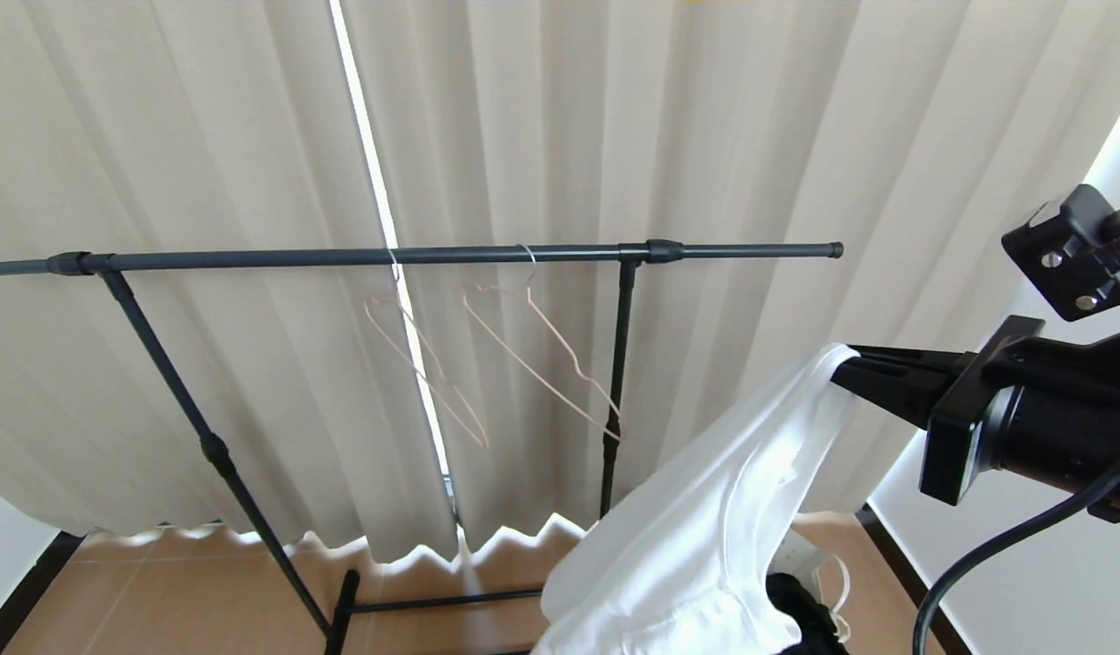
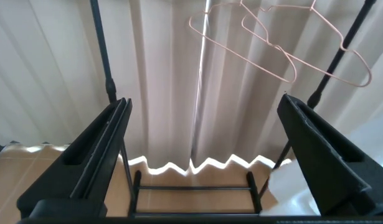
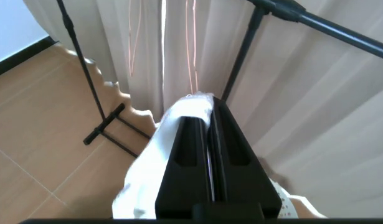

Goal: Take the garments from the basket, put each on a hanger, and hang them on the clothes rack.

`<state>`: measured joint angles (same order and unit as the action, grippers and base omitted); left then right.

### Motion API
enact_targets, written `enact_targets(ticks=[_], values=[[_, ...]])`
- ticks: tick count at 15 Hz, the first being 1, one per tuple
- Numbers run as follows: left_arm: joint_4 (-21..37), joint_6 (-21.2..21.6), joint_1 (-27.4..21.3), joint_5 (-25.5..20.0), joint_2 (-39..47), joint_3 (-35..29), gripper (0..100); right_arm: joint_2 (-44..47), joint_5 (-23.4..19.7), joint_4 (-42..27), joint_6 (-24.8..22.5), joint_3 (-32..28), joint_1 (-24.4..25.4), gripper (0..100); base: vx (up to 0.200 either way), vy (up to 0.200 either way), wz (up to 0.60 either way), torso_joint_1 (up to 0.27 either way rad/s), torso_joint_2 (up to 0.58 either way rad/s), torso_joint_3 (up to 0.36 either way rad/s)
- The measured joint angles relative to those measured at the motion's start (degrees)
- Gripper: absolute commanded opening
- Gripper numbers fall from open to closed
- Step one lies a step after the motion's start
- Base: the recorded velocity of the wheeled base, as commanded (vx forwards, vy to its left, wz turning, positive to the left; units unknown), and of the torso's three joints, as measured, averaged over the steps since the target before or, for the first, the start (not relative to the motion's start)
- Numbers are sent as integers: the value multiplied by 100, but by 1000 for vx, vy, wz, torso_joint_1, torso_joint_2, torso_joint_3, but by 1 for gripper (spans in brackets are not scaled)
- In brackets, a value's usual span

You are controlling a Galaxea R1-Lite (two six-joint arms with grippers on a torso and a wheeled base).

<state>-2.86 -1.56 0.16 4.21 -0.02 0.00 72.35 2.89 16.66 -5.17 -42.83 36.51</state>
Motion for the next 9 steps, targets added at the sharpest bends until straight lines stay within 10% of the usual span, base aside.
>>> enact_targets(ticks=[9], values=[[-4, 0, 5, 0, 0, 0, 100, -6, -2, 9, -24, 24, 4, 0, -22, 67, 0, -3, -1, 1]])
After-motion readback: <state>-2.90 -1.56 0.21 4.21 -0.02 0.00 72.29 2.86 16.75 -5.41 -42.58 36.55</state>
